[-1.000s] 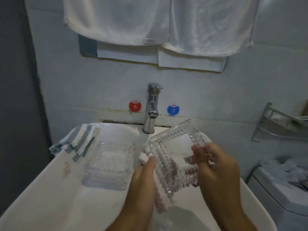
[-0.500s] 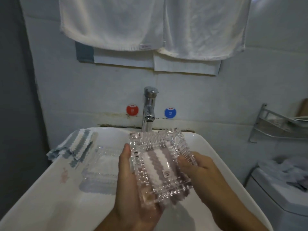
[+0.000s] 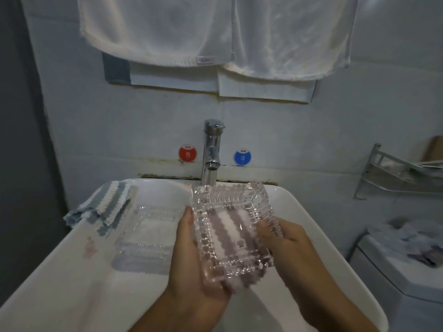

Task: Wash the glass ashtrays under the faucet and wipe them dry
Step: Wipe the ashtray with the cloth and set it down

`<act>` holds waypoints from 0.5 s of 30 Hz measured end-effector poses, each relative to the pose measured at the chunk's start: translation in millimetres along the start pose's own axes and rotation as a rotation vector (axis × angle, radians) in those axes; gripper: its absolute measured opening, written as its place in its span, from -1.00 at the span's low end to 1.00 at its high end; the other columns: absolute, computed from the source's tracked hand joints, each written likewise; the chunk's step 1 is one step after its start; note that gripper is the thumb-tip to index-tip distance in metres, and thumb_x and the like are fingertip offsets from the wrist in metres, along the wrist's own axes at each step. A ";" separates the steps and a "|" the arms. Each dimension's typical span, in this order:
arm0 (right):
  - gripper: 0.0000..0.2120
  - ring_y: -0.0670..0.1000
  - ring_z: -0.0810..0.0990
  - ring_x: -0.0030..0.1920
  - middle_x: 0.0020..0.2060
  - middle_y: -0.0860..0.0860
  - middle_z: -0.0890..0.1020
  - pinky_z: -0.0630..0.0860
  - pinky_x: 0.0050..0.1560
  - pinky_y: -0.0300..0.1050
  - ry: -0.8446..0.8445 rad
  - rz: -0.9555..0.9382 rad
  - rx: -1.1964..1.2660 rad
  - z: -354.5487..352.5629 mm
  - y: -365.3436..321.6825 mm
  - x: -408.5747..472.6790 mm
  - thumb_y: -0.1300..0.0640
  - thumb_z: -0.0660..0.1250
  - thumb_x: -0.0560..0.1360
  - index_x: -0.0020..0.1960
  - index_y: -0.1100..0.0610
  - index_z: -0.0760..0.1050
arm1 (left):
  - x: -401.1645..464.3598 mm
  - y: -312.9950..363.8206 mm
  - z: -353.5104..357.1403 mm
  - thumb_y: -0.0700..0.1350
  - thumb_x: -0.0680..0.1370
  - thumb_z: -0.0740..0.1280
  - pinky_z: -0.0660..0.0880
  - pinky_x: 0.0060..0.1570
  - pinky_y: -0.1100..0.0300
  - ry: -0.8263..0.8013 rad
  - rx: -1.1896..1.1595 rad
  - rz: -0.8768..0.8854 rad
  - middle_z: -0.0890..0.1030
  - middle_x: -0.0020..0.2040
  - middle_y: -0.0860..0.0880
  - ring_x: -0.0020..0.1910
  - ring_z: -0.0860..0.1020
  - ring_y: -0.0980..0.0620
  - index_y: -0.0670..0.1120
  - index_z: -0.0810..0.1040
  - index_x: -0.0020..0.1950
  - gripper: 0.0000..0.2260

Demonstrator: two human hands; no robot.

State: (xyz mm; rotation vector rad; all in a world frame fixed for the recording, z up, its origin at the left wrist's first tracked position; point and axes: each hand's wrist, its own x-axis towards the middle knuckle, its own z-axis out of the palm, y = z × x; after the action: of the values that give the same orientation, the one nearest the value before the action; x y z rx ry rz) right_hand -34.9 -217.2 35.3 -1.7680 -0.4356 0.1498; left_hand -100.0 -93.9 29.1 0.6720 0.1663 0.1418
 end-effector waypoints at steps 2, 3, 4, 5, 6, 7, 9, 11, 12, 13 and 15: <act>-0.62 -0.05 0.56 -0.41 -0.31 0.20 0.67 0.43 -0.43 -0.31 -0.026 0.017 0.035 1.2 -2.1 0.2 0.11 0.19 0.67 -0.20 0.31 0.56 | 3.2 -4.1 -2.9 0.40 0.57 0.01 0.46 0.25 -0.21 -0.083 -0.009 -0.013 0.59 0.24 -0.35 0.17 0.59 -0.32 -0.22 0.61 0.29 -0.22; -0.61 -0.04 0.55 -0.41 -0.34 0.20 0.66 0.43 -0.39 -0.28 -0.023 0.021 0.046 0.9 -1.8 1.5 0.11 0.19 0.67 -0.22 0.31 0.55 | 2.4 -3.9 -2.8 0.43 0.55 0.00 0.46 0.27 -0.21 -0.068 0.013 -0.017 0.61 0.22 -0.33 0.17 0.61 -0.31 -0.21 0.63 0.27 -0.21; -0.61 -0.02 0.55 -0.37 -0.33 0.23 0.65 0.43 -0.30 -0.22 -0.017 0.018 0.055 0.4 -2.8 2.4 0.12 0.20 0.68 -0.21 0.34 0.53 | 2.0 -3.1 -3.3 0.44 0.54 0.01 0.46 0.27 -0.22 -0.029 0.044 -0.012 0.64 0.18 -0.30 0.15 0.63 -0.30 -0.19 0.65 0.24 -0.21; -0.62 0.00 0.54 -0.32 -0.29 0.29 0.63 0.41 -0.20 -0.15 -0.005 0.011 0.051 -0.2 -2.2 4.0 0.12 0.20 0.68 -0.17 0.38 0.50 | 1.0 -4.1 -4.8 0.43 0.54 0.02 0.47 0.26 -0.22 0.023 0.096 0.002 0.66 0.15 -0.27 0.12 0.65 -0.28 -0.16 0.67 0.22 -0.23; -0.64 0.03 0.53 -0.29 -0.25 0.31 0.61 0.40 -0.16 -0.08 0.012 -0.007 0.039 -0.4 -2.3 5.0 0.12 0.20 0.67 -0.13 0.40 0.47 | 1.3 -6.6 -8.9 0.41 0.55 0.04 0.51 0.22 -0.20 0.084 0.156 0.022 0.68 0.10 -0.25 0.07 0.67 -0.26 -0.14 0.67 0.20 -0.28; -0.65 0.05 0.57 -0.26 -0.23 0.29 0.63 0.41 -0.13 -0.04 0.034 -0.016 0.036 0.3 -0.8 6.2 0.12 0.20 0.67 -0.11 0.41 0.45 | 0.8 -8.0 -11.9 0.37 0.56 0.10 0.58 0.10 -0.15 0.153 0.213 0.057 0.71 0.02 -0.24 -0.04 0.70 -0.23 -0.16 0.68 0.17 -0.34; -0.63 0.07 0.71 -0.18 -0.12 0.26 0.67 0.56 -0.03 0.05 0.057 0.000 0.047 6.4 1.0 4.5 0.07 0.22 0.66 -0.05 0.42 0.45 | 3.7 -9.6 -17.9 0.23 0.57 0.25 0.64 -0.19 -0.08 0.304 0.274 0.157 0.70 -0.15 -0.26 -0.27 0.70 -0.20 -0.23 0.66 0.10 -0.47; -0.61 0.24 0.69 -0.04 -0.06 0.28 0.66 0.58 0.09 0.30 0.044 0.013 0.048 13.3 7.1 2.0 -0.02 0.21 0.63 -0.04 0.34 0.50 | 3.6 -8.1 -16.2 0.22 0.54 0.29 0.56 0.05 -0.31 0.316 0.227 0.216 0.70 -0.06 -0.30 -0.10 0.69 -0.31 -0.22 0.64 0.14 -0.49; -0.64 0.29 0.67 -0.02 -0.08 0.27 0.67 0.55 0.11 0.34 0.030 0.026 0.060 15.0 9.2 0.2 -0.02 0.21 0.63 -0.06 0.28 0.54 | 3.4 -6.5 -12.4 0.26 0.55 0.25 0.46 0.20 -0.37 0.258 0.177 0.205 0.69 0.02 -0.29 0.02 0.66 -0.34 -0.19 0.65 0.18 -0.45; -0.67 0.27 0.68 -0.05 -0.12 0.24 0.69 0.56 0.09 0.31 0.032 0.044 0.076 15.5 10.8 -0.6 0.02 0.21 0.66 -0.07 0.24 0.59 | 1.6 -4.1 -7.2 0.31 0.56 0.18 0.44 0.23 -0.35 0.195 0.143 0.166 0.68 0.06 -0.29 0.07 0.65 -0.34 -0.19 0.67 0.17 -0.39; -0.66 0.14 0.70 -0.13 -0.18 0.14 0.72 0.57 -0.01 0.13 0.021 0.065 0.096 13.7 12.8 0.5 0.09 0.19 0.68 -0.09 0.22 0.64 | -0.9 -0.7 -2.2 0.35 0.58 0.03 0.53 0.10 -0.15 0.064 0.117 0.068 0.69 0.06 -0.29 0.01 0.68 -0.26 -0.19 0.72 0.06 -0.30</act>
State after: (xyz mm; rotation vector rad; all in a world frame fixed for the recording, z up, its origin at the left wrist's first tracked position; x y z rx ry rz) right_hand -36.3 -206.8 19.7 -1.6886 -0.3506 0.1949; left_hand -101.2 -93.3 27.1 0.7902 0.2146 0.2202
